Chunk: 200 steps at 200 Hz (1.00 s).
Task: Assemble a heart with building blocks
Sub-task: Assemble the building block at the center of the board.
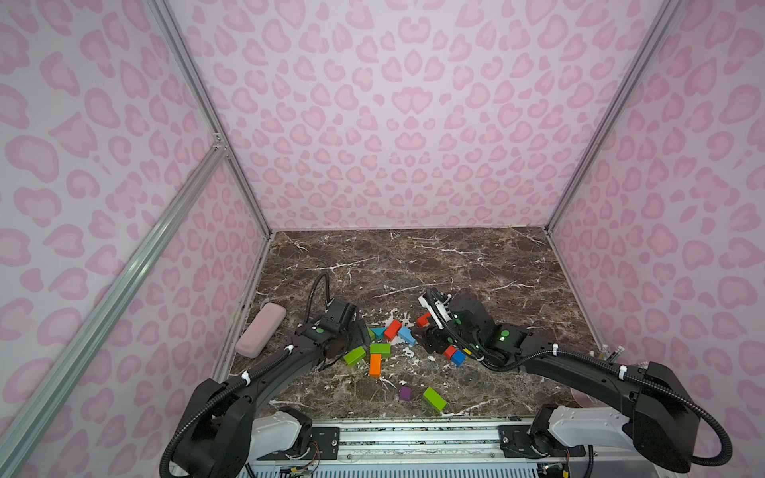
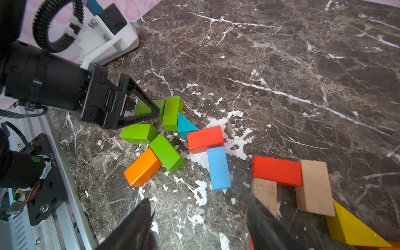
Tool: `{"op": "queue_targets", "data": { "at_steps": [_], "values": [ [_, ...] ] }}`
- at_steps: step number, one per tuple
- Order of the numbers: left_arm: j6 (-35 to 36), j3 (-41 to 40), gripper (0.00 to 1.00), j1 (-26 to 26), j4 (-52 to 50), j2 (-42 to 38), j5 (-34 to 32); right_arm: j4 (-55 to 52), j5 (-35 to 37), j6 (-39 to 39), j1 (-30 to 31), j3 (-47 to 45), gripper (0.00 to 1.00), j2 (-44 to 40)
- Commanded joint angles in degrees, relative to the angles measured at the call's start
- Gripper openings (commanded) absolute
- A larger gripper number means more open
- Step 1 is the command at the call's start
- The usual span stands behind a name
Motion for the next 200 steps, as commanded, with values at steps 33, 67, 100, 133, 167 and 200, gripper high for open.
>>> {"op": "queue_targets", "data": {
  "at_steps": [33, 67, 100, 133, 167, 200],
  "values": [
    [2.7, -0.6, 0.86, -0.2, -2.1, -5.1, 0.7, 0.9, -2.3, -0.4, 0.0, 0.3, 0.73, 0.1],
    [8.7, 5.0, 0.87, -0.2, -4.8, -7.7, -0.4, 1.3, -3.8, -0.3, 2.4, 0.1, 0.73, 0.3],
    [18.7, 15.6, 0.91, 0.4, -6.1, -3.3, -3.5, 2.0, -2.8, -0.8, 6.0, 0.0, 0.73, 1.9],
    [28.0, 25.3, 0.95, 3.5, -5.4, 2.7, -2.6, 2.7, 1.7, -1.8, 11.6, 1.4, 0.73, 4.0],
    [32.5, 30.2, 0.95, 10.7, -1.6, 6.4, 6.1, 2.6, 3.9, -2.3, 15.4, 4.2, 0.73, 7.5],
    [35.6, 32.2, 0.94, 12.4, 0.8, 8.1, 9.1, 0.8, 4.9, -3.5, 17.5, 9.2, 0.73, 12.9]
  ]
}}
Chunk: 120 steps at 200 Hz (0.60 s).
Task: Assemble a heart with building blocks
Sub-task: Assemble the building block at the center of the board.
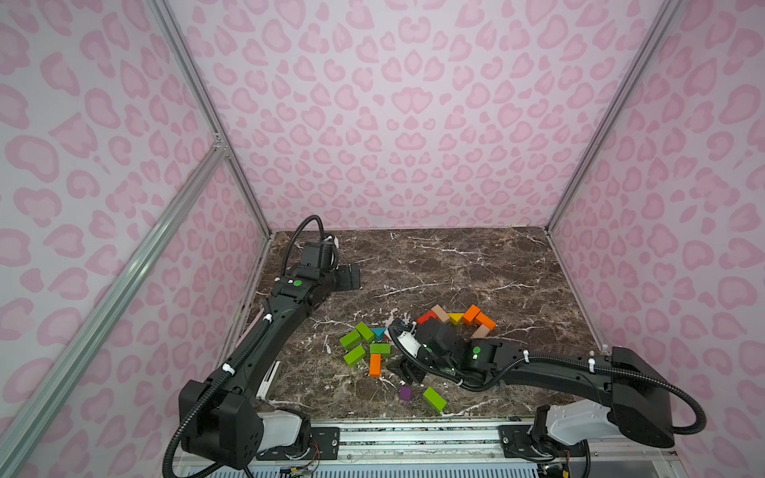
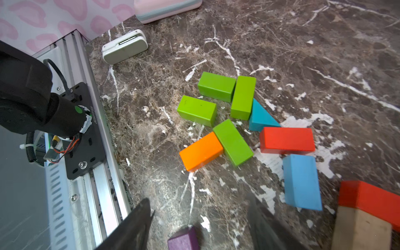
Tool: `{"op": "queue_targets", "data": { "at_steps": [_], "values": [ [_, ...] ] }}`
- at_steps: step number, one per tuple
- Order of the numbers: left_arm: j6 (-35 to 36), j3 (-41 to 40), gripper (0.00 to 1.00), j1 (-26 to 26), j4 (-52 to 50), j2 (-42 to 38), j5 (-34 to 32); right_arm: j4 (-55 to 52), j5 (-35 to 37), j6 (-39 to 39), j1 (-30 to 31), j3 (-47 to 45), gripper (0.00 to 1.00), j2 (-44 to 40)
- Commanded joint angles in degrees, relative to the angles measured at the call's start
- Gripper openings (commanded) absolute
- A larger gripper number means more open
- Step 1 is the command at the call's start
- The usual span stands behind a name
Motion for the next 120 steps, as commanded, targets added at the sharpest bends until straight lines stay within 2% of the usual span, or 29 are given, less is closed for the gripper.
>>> {"op": "queue_targets", "data": {
  "at_steps": [1, 61, 120],
  "values": [
    [4.8, 1.3, 0.94, 0.7, 4.6, 0.6, 4.4, -0.1, 2.2, -1.8, 1.0, 3.4, 0.73, 3.0],
    [5.9, -4.2, 0.93, 3.5, 12.9, -4.3, 7.5, -3.3, 1.3, -6.4, 2.9, 14.2, 0.73, 14.6],
    [5.4, -4.6, 0.93, 4.7, 13.7, -4.8, 10.8, -5.7, 1.8, -10.3, 4.0, 22.0, 0.72, 23.8]
  ]
}}
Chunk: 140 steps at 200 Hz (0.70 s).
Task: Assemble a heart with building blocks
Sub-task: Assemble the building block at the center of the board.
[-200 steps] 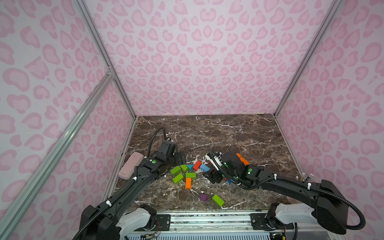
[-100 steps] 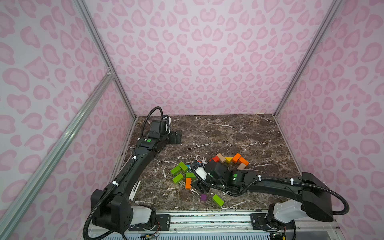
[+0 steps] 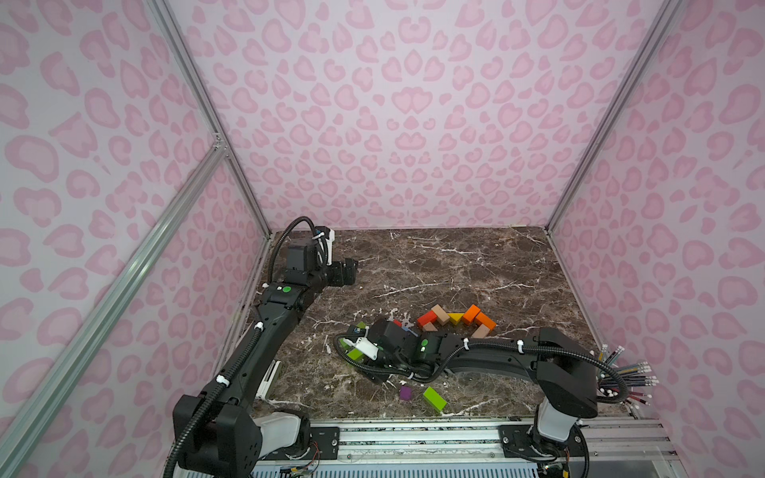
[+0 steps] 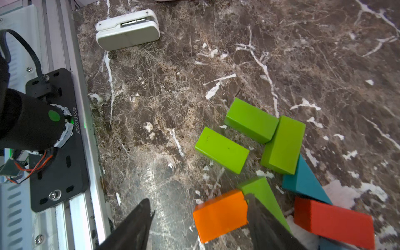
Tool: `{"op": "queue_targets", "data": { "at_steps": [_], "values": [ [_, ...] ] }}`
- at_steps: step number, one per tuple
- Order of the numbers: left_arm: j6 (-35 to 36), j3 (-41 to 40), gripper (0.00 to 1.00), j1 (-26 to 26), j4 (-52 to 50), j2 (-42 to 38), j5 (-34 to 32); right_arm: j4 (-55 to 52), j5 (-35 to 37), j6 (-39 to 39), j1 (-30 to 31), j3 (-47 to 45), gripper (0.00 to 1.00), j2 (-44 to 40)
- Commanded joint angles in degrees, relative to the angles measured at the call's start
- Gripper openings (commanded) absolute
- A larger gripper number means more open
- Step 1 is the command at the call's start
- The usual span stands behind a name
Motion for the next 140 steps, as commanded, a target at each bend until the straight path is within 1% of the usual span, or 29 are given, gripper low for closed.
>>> {"op": "queue_targets", "data": {
  "at_steps": [1, 53, 87, 140],
  "values": [
    [0.3, 0.2, 0.93, 0.4, 3.9, -0.4, 2.6, -0.8, 0.3, -2.6, 0.2, 2.3, 0.72, 2.4],
    [0.7, -0.7, 0.93, 0.8, 3.5, -1.8, 2.3, -2.6, 1.7, -4.7, 0.2, 6.9, 0.71, 8.3],
    [0.8, -0.8, 0.93, 0.8, 3.5, -1.8, 2.4, -3.7, 2.7, -6.3, 0.2, 10.0, 0.71, 10.5],
    [1.0, -1.2, 0.93, 1.0, 3.2, -2.6, 2.1, -5.0, 0.6, -7.6, -0.4, 13.0, 0.71, 12.9]
  ]
}}
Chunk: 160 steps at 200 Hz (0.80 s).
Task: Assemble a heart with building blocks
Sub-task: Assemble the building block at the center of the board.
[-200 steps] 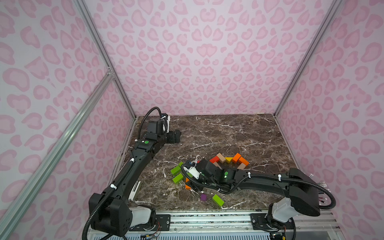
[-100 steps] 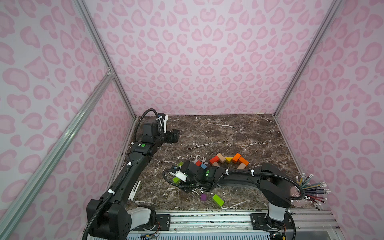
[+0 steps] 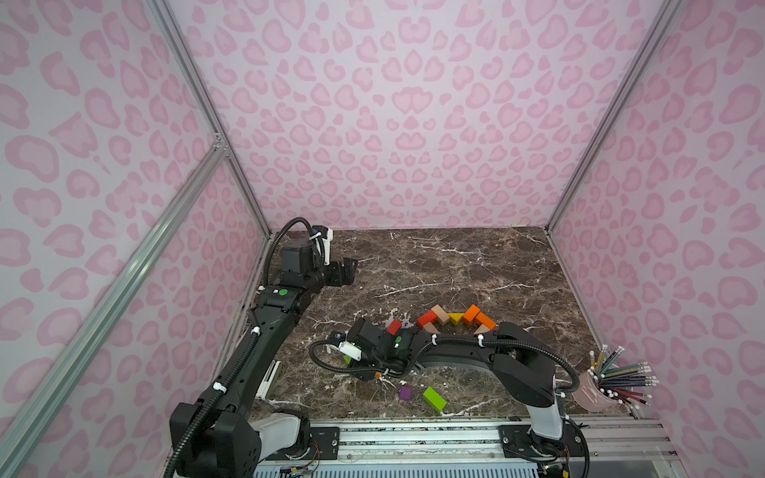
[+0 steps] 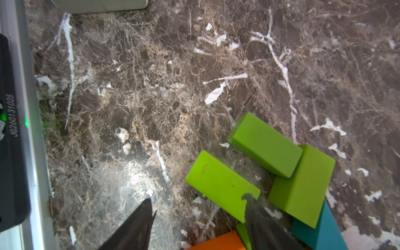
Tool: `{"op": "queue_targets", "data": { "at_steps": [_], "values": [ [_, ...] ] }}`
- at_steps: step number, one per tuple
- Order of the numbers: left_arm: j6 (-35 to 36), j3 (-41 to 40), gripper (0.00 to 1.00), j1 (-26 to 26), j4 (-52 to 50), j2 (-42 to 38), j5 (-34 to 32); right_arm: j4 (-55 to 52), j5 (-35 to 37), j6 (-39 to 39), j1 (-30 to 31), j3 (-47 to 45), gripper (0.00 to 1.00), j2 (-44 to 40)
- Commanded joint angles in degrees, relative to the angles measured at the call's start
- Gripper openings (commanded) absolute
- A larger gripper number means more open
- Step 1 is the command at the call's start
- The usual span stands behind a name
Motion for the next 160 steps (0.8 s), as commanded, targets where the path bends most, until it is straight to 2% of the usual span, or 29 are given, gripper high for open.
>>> {"op": "queue_targets", "data": {
  "at_steps": [1, 106, 160],
  "values": [
    [0.8, -0.3, 0.93, 0.1, 2.1, -0.7, 0.2, -0.7, -1.4, -1.4, -0.4, 1.9, 0.71, 1.1],
    [0.9, -0.4, 0.92, 0.6, 2.0, -1.1, 0.8, -4.2, -8.6, -2.1, -3.0, 5.5, 0.73, 4.4],
    [0.8, -0.4, 0.92, 0.8, 2.1, -1.1, 1.4, -5.3, -9.9, -2.1, -3.6, 5.7, 0.72, 4.7]
  ]
}}
